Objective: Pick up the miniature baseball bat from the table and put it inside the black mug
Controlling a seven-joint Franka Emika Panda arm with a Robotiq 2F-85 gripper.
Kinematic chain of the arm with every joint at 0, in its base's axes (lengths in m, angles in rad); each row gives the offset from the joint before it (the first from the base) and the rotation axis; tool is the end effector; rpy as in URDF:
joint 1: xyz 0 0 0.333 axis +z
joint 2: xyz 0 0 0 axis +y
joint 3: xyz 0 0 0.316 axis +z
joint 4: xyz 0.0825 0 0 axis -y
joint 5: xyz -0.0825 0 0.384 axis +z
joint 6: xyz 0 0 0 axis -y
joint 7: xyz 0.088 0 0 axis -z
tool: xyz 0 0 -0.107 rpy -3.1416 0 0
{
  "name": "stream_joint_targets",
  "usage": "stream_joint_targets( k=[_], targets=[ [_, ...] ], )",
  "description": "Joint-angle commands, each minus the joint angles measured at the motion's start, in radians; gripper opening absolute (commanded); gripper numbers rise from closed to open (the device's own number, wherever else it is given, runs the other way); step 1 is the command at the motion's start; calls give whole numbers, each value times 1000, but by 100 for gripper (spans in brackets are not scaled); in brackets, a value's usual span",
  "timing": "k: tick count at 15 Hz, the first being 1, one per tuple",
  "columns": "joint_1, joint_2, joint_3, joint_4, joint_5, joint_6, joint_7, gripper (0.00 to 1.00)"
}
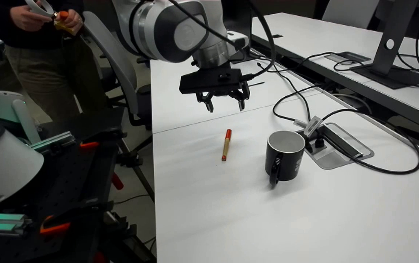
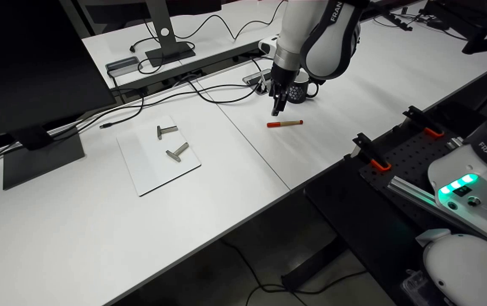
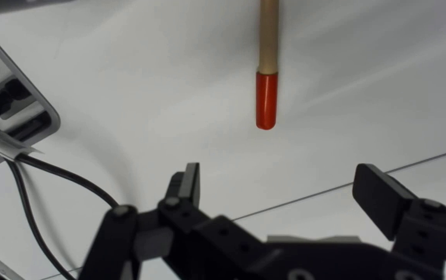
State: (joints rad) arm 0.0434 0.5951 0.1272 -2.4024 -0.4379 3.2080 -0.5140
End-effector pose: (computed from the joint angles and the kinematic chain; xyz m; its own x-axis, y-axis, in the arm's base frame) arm 0.4689 0.1281 0.0980 0.4384 0.8763 0.1999 0.8785 -0.4647 0.1104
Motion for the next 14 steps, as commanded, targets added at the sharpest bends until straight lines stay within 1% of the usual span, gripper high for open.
stream_joint_targets(
  k=[1,2,4,11,14],
  targets=[
    [-57,65,57,45,-23,-7,-18,100],
    [-61,77,62,50,-23,-7,-17,100],
    [-49,95,52,63,-15,-20,-5,100],
    [-53,149,51,91,-13,-7,1,100],
    [-29,156,24,96,-9,21,13,100]
  ],
)
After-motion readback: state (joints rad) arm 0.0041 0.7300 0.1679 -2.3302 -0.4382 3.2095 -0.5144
